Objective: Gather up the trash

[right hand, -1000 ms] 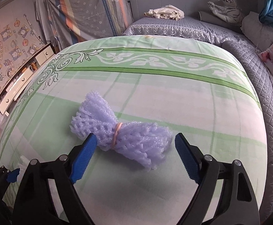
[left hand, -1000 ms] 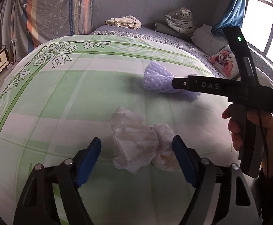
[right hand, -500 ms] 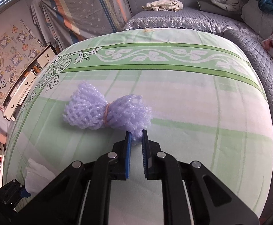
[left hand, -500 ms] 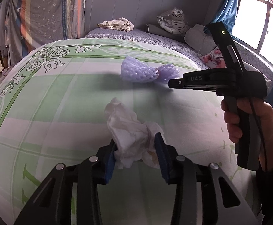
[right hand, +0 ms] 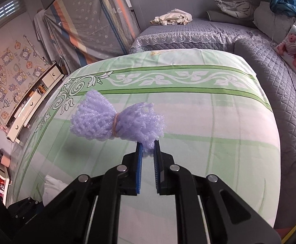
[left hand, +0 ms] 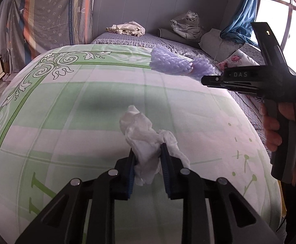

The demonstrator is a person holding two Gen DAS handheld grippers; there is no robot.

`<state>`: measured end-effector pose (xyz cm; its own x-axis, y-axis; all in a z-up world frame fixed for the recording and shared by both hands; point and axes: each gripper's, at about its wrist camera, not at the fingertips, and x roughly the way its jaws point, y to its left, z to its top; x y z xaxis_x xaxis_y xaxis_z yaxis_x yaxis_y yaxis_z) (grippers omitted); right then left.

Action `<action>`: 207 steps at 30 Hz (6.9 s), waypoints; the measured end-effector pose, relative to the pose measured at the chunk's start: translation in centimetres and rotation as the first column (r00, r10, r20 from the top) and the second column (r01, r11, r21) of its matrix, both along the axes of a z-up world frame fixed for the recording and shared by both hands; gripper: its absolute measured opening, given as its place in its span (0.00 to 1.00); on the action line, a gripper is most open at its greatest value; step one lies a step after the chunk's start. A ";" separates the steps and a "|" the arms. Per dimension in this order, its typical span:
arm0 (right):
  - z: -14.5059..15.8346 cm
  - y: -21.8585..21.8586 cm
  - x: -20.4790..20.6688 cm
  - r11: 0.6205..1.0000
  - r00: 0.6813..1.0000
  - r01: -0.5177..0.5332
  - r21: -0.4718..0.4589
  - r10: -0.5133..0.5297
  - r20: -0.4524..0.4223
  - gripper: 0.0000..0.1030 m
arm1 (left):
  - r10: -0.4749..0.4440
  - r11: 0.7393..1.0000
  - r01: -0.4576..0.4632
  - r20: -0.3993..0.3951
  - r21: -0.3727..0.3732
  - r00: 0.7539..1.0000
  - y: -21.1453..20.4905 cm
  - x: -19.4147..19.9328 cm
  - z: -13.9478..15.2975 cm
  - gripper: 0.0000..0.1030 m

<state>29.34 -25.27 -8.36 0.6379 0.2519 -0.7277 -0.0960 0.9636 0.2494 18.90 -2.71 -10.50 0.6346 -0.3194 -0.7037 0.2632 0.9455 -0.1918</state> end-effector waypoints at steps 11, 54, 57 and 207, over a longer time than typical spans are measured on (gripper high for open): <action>2.7 -1.4 -3.8 0.999 0.998 0.007 0.044 -0.009 0.056 0.09 | 0.011 0.999 -0.008 0.084 -0.036 0.996 1.0 -2.7 3.3 0.20; 13.5 -14.9 -25.8 0.956 0.871 0.282 0.082 -0.291 0.396 0.09 | -0.261 0.954 0.300 0.451 -0.014 0.853 -11.1 -16.2 17.5 0.20; 13.5 -16.3 -27.4 0.946 0.857 0.312 0.086 -0.320 0.404 0.09 | -0.284 0.946 0.325 0.453 -0.012 0.845 -12.1 -16.5 17.6 0.20; 5.6 -1.2 -32.3 0.931 0.839 0.360 -0.052 -0.299 0.454 0.92 | 0.196 0.980 -0.155 0.478 -0.123 0.856 3.5 -18.8 12.9 0.92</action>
